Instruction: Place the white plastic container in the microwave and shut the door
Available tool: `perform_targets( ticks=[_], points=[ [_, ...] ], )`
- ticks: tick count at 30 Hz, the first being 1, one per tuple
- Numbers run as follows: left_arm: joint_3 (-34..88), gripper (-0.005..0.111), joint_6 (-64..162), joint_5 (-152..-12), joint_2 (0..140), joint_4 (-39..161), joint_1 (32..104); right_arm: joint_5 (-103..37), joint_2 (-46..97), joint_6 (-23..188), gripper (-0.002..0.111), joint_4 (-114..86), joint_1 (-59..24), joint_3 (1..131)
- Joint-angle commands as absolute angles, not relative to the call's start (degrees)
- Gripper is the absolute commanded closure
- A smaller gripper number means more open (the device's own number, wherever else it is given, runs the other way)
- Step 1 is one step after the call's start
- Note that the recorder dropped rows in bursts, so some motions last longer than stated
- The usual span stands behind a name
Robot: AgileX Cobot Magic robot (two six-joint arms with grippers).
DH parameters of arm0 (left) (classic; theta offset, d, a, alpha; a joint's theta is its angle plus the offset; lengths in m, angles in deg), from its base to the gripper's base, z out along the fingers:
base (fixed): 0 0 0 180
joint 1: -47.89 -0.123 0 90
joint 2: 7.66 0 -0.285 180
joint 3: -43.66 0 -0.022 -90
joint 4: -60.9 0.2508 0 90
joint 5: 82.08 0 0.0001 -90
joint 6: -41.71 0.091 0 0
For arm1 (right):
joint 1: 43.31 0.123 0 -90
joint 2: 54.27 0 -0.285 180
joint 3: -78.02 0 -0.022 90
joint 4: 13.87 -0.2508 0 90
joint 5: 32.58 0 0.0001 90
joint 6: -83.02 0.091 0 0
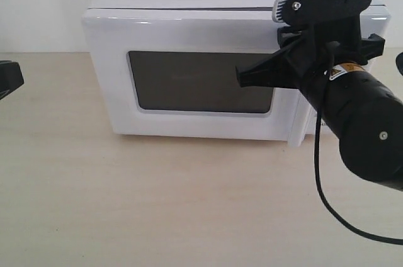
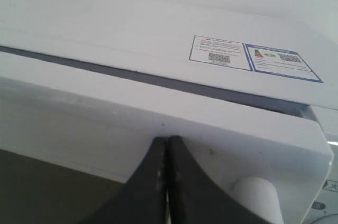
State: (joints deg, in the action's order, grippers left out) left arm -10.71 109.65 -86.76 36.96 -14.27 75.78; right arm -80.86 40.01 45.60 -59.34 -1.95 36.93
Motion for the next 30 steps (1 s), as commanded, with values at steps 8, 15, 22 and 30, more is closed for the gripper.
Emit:
perform_targets(
  ticks=[8,15,22,30],
  points=[
    [-10.8,0.102,109.2,-85.2,36.5,-14.7,75.9,-81.7,42.8,47.2,0.108,-59.4,-6.3,38.2],
    [-10.8,0.102,109.4,-83.8,36.5,-14.7,75.9,-82.1,41.3,48.0,0.108,-60.0,-0.6,34.3],
    [-10.8,0.102,109.4,-79.9,36.5,-11.4,75.9,-89.4,35.1,48.1,0.108,-64.7,8.8,25.4],
    [-10.8,0.102,109.4,-79.9,36.5,-9.7,75.9,-89.5,34.7,48.3,0.108,-64.7,8.8,25.4]
  ],
)
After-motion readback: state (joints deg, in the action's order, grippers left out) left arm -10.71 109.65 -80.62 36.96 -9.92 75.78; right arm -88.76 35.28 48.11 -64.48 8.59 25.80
